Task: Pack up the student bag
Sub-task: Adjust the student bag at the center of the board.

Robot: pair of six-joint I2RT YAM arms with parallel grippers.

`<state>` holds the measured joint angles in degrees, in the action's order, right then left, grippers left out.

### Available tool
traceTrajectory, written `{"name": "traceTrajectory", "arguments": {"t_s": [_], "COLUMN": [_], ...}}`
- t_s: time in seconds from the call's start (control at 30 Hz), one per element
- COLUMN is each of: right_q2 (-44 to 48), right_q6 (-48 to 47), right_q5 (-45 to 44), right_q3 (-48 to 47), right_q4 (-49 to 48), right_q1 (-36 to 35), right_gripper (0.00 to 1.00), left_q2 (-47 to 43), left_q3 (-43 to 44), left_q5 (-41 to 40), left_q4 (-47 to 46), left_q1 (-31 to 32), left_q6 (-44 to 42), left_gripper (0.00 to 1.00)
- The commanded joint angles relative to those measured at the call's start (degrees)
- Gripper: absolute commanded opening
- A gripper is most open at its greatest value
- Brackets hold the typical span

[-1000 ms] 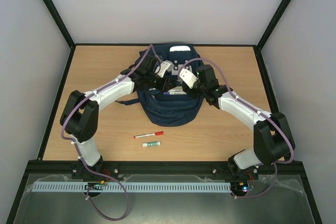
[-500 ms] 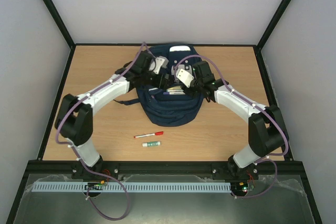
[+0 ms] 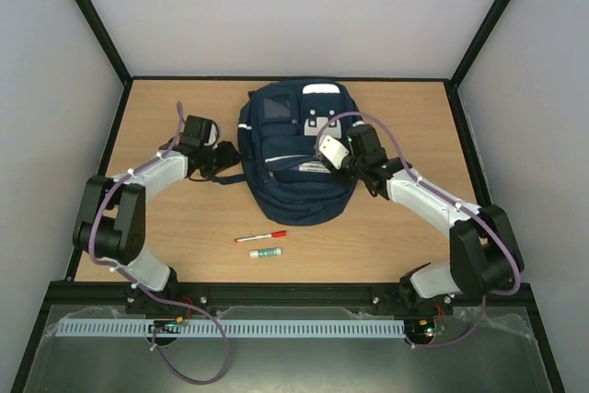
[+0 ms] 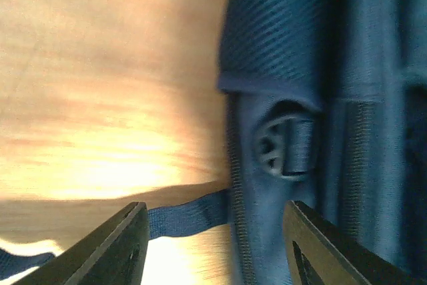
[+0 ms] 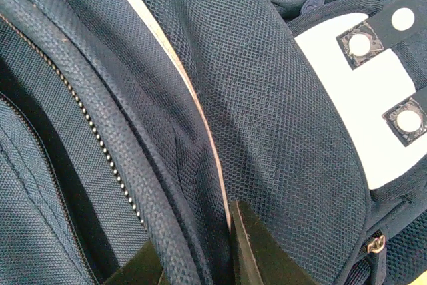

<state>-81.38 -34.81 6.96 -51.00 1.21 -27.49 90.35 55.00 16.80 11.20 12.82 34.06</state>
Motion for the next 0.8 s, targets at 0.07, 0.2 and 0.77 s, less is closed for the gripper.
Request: {"name": "traceTrajectory", "arguments": {"t_s": [0.07, 0.2, 0.77], "right_q2": [5.44, 7.88, 16.83], "right_q6": [4.79, 7.32, 10.17], "right_q5": [-0.39, 1.22, -9.77], "right_q3": [2.25, 1.63, 7.56], "right_q4": [3.37, 7.63, 12.95], "right_q1": [-0.02, -0.19, -0.28], "right_gripper": [0.17, 0.17, 0.17], "left_q2": [4.46, 10.06, 18.62], "left_q3": [-0.26, 4.12, 24.68], "left_q5": [-0.16, 0.81, -4.09], "left_q4": [-2.59, -4.23, 4.79], "left_q1": [2.24, 6.21, 18.55], "left_q6": [4.35, 3.66, -3.77], "left_gripper": [0.54, 0.55, 0.99]}}
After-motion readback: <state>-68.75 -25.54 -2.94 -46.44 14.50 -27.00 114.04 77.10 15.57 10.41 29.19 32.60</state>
